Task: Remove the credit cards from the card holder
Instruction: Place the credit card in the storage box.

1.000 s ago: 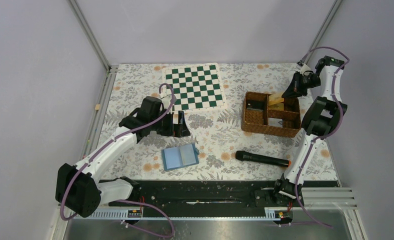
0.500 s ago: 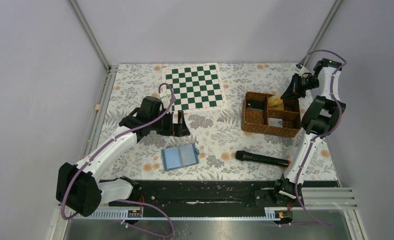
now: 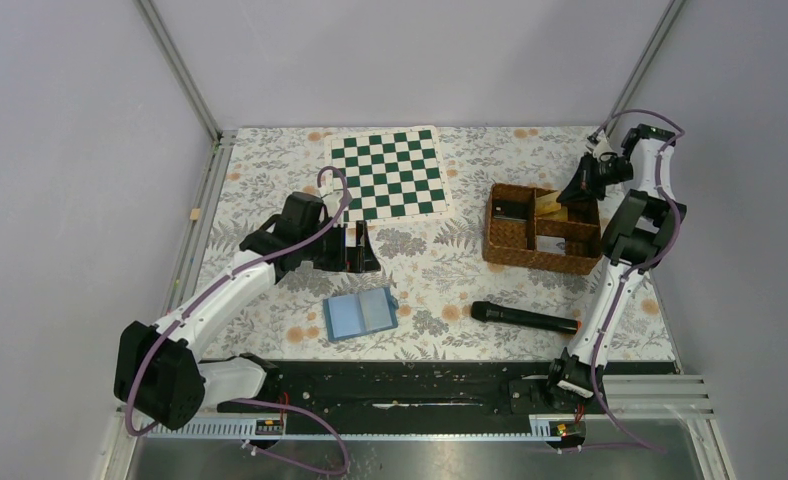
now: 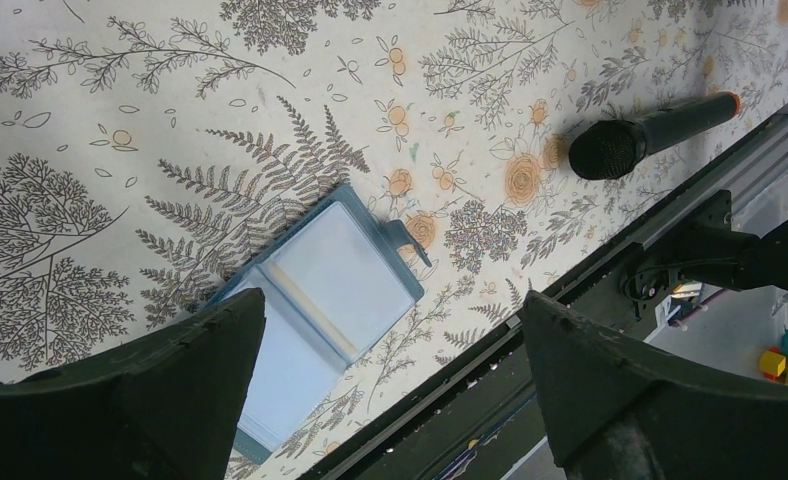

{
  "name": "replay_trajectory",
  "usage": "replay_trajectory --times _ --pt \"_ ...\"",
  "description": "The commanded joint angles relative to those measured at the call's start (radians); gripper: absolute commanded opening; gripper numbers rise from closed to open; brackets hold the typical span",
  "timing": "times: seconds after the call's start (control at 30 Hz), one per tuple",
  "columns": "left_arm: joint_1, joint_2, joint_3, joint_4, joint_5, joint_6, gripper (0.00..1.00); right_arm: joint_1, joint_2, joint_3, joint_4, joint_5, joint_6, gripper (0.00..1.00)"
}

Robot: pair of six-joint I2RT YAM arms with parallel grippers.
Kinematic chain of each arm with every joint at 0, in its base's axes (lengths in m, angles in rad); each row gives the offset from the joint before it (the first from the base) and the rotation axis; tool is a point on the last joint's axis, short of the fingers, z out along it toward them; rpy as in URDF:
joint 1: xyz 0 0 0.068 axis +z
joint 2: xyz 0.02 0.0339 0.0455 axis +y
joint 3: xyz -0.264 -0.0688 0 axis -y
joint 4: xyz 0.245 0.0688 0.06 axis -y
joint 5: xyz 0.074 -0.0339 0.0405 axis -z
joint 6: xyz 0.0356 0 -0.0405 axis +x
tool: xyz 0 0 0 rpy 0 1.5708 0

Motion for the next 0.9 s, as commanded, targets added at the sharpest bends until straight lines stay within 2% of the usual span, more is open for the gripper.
replay_trajectory --times 0.0,0.4,0.67,0.87 --pt "0.007 0.004 0.003 0.042 0.031 -0.002 0.99 0.012 0.009 0.05 0.012 -0.018 0.022 0.0" --pt "0.017 0.012 0.005 0.043 0.04 -0.003 0.99 0.027 0.038 0.075 0.021 0.033 0.046 0.03" --pt "0.02 0.009 0.003 0.046 0.046 -0.006 0.99 0.027 0.008 0.065 0.038 0.07 0.073 0.2" --pt "0.021 0.006 0.001 0.046 0.048 -0.006 0.99 0.027 -0.013 0.058 0.044 0.095 0.089 0.29"
